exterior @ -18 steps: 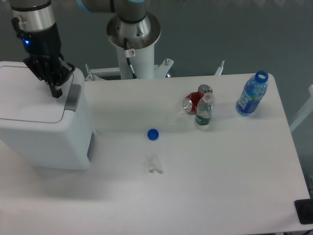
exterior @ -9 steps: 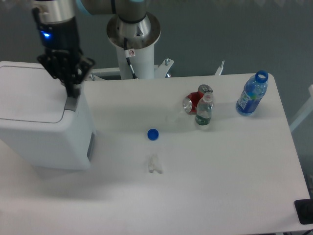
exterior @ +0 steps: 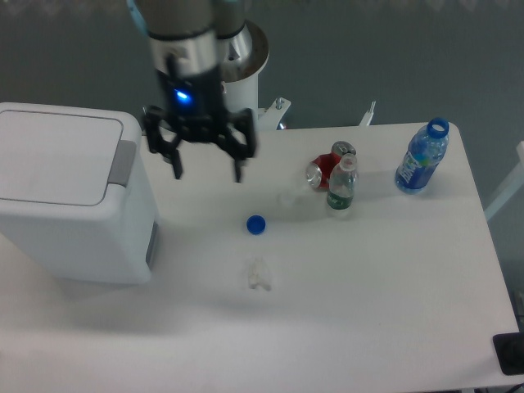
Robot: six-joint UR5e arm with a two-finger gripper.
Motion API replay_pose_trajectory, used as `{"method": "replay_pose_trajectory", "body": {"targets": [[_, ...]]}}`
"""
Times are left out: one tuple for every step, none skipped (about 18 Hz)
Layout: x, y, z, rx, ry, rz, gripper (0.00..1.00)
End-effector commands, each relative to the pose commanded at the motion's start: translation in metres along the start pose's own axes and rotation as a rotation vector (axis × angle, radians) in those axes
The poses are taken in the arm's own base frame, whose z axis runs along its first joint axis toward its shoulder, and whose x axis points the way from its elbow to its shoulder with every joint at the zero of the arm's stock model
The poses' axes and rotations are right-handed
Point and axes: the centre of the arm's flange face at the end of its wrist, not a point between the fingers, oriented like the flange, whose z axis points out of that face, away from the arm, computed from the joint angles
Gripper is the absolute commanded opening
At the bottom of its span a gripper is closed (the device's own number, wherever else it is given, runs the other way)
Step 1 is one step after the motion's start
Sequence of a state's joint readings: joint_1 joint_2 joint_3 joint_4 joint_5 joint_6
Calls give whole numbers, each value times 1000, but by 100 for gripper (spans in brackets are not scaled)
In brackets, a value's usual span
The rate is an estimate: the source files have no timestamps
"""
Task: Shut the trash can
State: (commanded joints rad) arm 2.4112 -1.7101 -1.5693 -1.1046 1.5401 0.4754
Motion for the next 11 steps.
{"method": "replay_pose_trajectory", "body": {"targets": [[-18,-2,20,-17,-1,-10,100],[-33,-6,41,-36,1,-16,100],[-46,-10,59,-57,5,-20,100],[-62,-13,71,-69,4,-26,100],[-79,-13,83,-82,6,-29,100],[-93,-10,94,-94,8,-18,100],[-103,-7,104,-108,14,17,100],[-108,-5,116,-124,25,71,100],[-113,-2,126,-137,34,125,100],[-121,2,133,-148,39,168,100],[-131,7,145,-161,52,210,100]]}}
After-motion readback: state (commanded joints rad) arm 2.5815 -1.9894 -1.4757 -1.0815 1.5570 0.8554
